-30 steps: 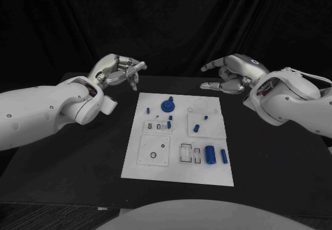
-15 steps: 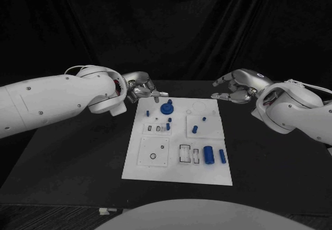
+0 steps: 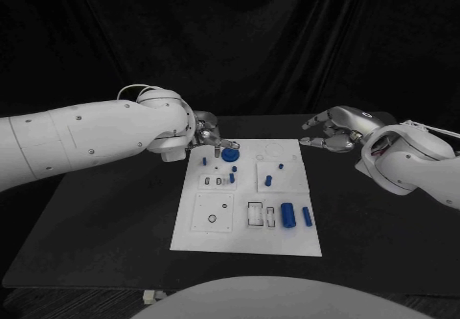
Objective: Assemble the parts on the task board
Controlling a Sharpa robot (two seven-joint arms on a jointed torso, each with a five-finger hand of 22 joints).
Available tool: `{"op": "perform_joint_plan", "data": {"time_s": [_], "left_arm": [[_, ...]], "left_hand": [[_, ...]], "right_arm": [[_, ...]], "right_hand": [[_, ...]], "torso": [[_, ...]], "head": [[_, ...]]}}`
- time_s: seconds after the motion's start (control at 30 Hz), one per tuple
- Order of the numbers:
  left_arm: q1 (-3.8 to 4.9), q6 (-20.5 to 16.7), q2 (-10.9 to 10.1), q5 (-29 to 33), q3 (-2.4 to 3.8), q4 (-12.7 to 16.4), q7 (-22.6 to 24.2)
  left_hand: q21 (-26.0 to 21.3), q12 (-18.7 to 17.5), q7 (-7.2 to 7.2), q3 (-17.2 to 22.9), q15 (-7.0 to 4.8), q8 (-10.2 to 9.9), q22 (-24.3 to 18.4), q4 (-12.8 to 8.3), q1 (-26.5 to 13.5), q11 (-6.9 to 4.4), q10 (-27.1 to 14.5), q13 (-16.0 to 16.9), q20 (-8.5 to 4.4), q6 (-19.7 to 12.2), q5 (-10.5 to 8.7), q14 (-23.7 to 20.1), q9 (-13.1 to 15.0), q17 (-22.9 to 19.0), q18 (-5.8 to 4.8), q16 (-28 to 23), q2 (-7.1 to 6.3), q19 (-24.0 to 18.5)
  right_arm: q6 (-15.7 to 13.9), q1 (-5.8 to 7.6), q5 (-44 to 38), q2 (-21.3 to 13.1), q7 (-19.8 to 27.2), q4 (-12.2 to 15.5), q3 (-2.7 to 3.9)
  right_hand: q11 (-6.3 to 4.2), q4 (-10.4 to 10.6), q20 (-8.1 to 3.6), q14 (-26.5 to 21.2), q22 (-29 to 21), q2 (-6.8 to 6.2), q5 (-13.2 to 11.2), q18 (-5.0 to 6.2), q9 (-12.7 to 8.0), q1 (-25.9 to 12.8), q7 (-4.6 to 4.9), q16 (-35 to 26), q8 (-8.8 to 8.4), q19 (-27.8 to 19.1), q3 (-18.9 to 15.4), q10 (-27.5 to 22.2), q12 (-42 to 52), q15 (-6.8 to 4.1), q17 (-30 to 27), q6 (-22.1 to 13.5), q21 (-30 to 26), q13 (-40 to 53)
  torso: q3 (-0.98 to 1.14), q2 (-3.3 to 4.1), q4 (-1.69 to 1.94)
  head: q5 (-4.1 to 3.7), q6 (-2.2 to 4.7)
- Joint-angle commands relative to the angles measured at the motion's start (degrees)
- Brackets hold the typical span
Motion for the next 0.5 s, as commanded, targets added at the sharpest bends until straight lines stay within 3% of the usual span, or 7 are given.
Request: {"op": "perform_joint_plan", "data": {"time_s": [0.03, 0.07, 0.13, 0.17, 0.47, 0.5], "left_arm": [[0.02, 4.59, 1.17, -0.60, 0.07, -0.57, -4.73], [-0.05, 4.89, 1.54, -0.61, 0.07, -0.79, -4.82], [-0.20, 5.24, 2.10, -0.61, 0.07, -1.12, -4.96], [-0.32, 5.43, 2.42, -0.61, 0.07, -1.33, -5.05], [-1.67, 5.73, 4.48, -0.61, 0.06, -3.07, -5.44], [-1.78, 5.75, 4.62, -0.61, 0.06, -3.24, -5.47]], "left_hand": [[-0.11, 0.20, 0.07, 1.43, -0.48, 0.42, 4.08, -0.82, 1.42, -0.55, 5.93, 15.05, -0.56, -0.82, 0.56, 5.84, 1.74, 15.06, -0.96, 0.15, 0.27, -0.20], [-0.11, 0.20, -0.05, 2.39, -0.72, 0.94, 4.26, -2.15, 2.93, -0.72, 5.93, 15.05, -0.68, -1.27, 2.52, 5.84, 3.31, 15.06, -1.00, 0.15, -0.04, 0.04], [-0.15, 0.20, -0.21, 3.02, -0.91, 1.47, 4.35, -2.84, 3.42, -0.89, 5.93, 15.05, -0.88, -1.70, 3.62, 5.84, 4.99, 15.06, -1.02, 0.15, -0.24, 0.23], [-0.27, 0.20, -0.32, 3.77, -1.05, 1.85, 4.33, -3.38, 3.75, -1.04, 5.93, 15.05, -1.03, -2.21, 4.36, 5.84, 6.75, 15.06, -1.02, 0.15, -0.17, 0.29], [-0.46, 0.20, -0.87, 5.20, -1.45, 3.44, 4.47, -4.10, 3.58, -1.50, 5.93, 15.05, -1.42, -2.17, 4.59, 5.84, 11.62, 15.06, -1.04, 0.15, -0.11, 0.53], [-0.49, 0.20, -0.94, 5.38, -1.52, 3.66, 4.48, -4.17, 3.49, -1.57, 5.93, 15.05, -1.49, -2.24, 4.62, 5.84, 12.38, 15.06, -1.04, 0.15, -0.14, 0.55]], "right_arm": [[-1.24, -0.24, 0.00, -0.46, -0.30, 0.93, 0.05], [-1.59, -0.34, 0.00, -0.68, -0.10, 1.33, 0.05], [-2.09, -0.47, -0.01, -0.97, 0.19, 1.93, 0.05], [-2.28, -0.53, -0.01, -1.11, 0.30, 2.23, 0.05], [-2.33, -0.98, -0.01, -1.26, 0.61, 2.53, 0.05], [-2.31, -1.06, -0.01, -1.30, 0.65, 2.59, 0.05]], "right_hand": [[0.58, -0.42, 0.16, 4.71, 10.56, 0.42, 0.50, 0.30, -0.11, 0.28, 0.17, -0.03, 0.37, -0.04, -0.14, 5.96, 0.15, 0.41, 9.88, 0.51, -0.04, 15.07], [0.59, -0.47, 0.17, 4.71, 10.59, 0.40, 0.58, 0.27, -0.13, 0.35, 0.20, -0.04, 0.38, 0.02, -0.16, 5.96, 0.15, 0.42, 9.86, 0.58, 0.08, 15.07], [0.60, -0.57, 0.17, 4.73, 10.62, 0.37, 0.79, 0.25, -0.16, 0.52, 0.22, 0.00, 0.39, 0.08, -0.19, 5.96, 0.15, 0.43, 9.91, 0.72, 0.17, 15.07], [0.60, -0.57, 0.17, 4.73, 10.62, 0.37, 0.79, 0.25, -0.16, 0.52, 0.22, 0.00, 0.39, 0.08, -0.19, 5.96, 0.15, 0.43, 9.91, 0.72, 0.17, 15.07], [0.62, -0.64, 0.18, 4.75, 10.64, 0.35, 1.00, 0.24, -0.19, 0.66, 0.23, 0.05, 0.40, 0.12, -0.22, 5.96, 0.15, 0.44, 9.97, 0.87, 0.23, 15.07], [0.62, -0.64, 0.18, 4.75, 10.64, 0.35, 1.00, 0.24, -0.19, 0.66, 0.23, 0.05, 0.40, 0.12, -0.22, 5.96, 0.15, 0.44, 9.97, 0.87, 0.23, 15.07]], "torso": [[0.61, 0.01, -1.04], [0.69, 0.03, -1.23], [0.76, 0.00, -1.49], [0.98, 0.15, -1.96], [1.49, 0.46, -2.23], [1.46, 0.43, -2.17]], "head": [[1.41, 0.02], [1.82, 0.02], [2.33, 0.02], [2.90, 0.02], [3.28, 0.02], [3.27, 0.02]]}}
